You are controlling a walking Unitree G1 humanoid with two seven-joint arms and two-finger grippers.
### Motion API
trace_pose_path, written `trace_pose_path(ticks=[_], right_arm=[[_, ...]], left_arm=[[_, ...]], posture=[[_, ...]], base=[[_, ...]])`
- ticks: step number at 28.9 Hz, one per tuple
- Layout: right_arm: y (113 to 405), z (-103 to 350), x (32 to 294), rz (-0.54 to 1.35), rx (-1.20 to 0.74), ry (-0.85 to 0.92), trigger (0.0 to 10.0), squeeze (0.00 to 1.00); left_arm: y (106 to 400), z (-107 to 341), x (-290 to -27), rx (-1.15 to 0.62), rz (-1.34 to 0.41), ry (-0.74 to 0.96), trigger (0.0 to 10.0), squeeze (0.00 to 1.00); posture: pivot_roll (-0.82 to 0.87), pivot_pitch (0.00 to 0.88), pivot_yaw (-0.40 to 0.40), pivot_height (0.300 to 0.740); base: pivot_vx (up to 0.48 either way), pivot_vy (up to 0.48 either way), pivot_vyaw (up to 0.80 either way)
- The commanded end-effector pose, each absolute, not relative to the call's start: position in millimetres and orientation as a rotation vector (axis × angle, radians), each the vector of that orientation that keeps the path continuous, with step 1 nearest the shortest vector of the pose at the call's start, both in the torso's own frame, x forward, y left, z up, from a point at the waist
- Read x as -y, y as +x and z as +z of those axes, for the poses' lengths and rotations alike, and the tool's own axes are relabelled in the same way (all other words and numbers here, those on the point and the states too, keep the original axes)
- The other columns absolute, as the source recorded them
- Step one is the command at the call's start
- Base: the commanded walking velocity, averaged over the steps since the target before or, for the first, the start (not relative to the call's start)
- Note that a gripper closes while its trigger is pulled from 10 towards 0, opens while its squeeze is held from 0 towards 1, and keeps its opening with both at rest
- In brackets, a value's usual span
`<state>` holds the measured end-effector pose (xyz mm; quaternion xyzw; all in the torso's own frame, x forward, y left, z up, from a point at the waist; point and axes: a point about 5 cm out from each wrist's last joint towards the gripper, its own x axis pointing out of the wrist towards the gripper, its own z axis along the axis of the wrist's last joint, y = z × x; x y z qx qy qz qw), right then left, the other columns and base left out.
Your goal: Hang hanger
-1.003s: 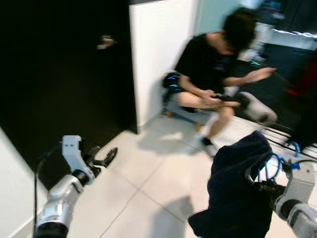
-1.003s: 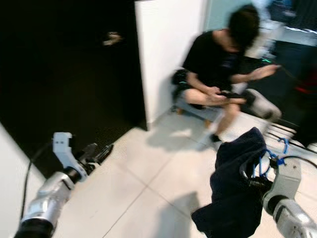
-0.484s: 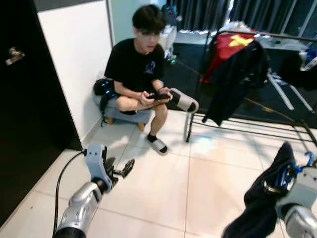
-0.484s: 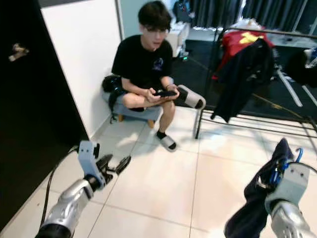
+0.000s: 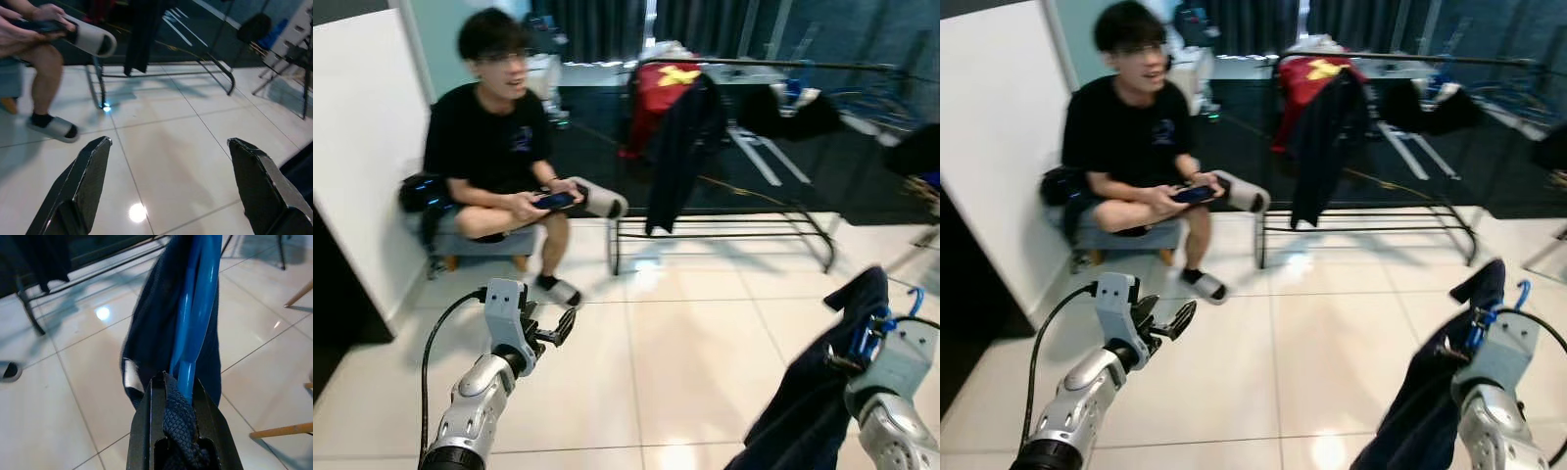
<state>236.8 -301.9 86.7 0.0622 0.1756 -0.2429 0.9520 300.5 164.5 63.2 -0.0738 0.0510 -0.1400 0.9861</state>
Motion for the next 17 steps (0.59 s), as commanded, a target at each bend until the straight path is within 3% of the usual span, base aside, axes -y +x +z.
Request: trace_pose_path(ticks=[1, 4, 5, 15, 17], right_arm=[[240, 87, 300, -0.489, -0.342, 0.122, 0.0, 0.00], [242, 89, 297, -0.465, -0.329, 0.104, 0.0, 0.00], [242, 89, 296, -0.460, -0.324, 0.099, 10.0, 0.00], [249, 97, 294, -0.469, -0.250, 0.107, 10.0, 0.00], [251, 99, 294, -0.469, -0.239, 0.103, 10.0, 0.00]], left_arm=[[299, 60, -167, -0.116, -0.273, -0.124, 10.0, 0.00], [300, 62, -170, -0.103, -0.260, -0.079, 10.0, 0.00], [300, 64, -171, -0.096, -0.256, -0.056, 10.0, 0.00], [299, 67, -165, -0.066, -0.274, -0.028, 10.0, 0.00], [299, 67, -163, -0.064, -0.279, -0.033, 10.0, 0.00]], posture=[[-0.11, 0.000, -0.015, 0.740], [-0.11, 0.000, -0.011, 0.740], [-0.11, 0.000, -0.011, 0.740], [-0.11, 0.000, -0.011, 0.740], [-0.10, 0.000, -0.010, 0.740]], base=[[0.000, 0.000, -0.80], [0.117, 0.000, -0.53], [0.480, 0.000, 0.00], [0.480, 0.000, 0.00], [0.480, 0.000, -0.80]])
